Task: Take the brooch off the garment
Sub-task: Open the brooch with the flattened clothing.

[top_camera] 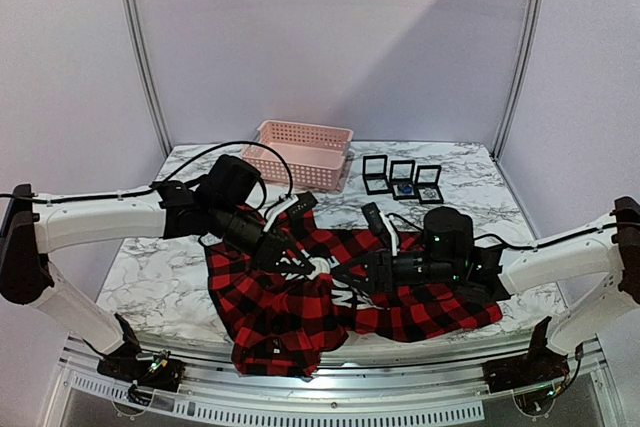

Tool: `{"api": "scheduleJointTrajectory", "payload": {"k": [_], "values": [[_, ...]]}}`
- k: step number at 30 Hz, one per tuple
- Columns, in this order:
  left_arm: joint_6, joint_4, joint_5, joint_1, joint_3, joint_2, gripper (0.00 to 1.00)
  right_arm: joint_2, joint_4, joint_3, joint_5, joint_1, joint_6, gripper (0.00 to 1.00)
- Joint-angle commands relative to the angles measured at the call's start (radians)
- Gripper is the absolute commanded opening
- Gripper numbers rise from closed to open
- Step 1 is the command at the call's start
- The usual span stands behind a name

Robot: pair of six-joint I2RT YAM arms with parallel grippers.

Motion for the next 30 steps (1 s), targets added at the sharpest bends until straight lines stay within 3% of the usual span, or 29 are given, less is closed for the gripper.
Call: {"api": "scheduleJointTrajectory", "payload": {"k": [1, 22, 30], "values": [[0.010, 0.015, 0.021, 0.015, 0.022, 0.008, 0.00, -0.071, 0.032, -0.034, -0.023, -0.005, -0.035, 0.47], [-0.004, 0.059, 0.109, 0.015, 0.007, -0.004, 0.00, 0.047, 0.168, -0.028, -0.086, 0.029, -0.025, 0.50], [-0.001, 0.055, 0.111, 0.015, 0.007, -0.008, 0.00, 0.077, 0.183, -0.009, -0.076, 0.029, -0.022, 0.41]]}}
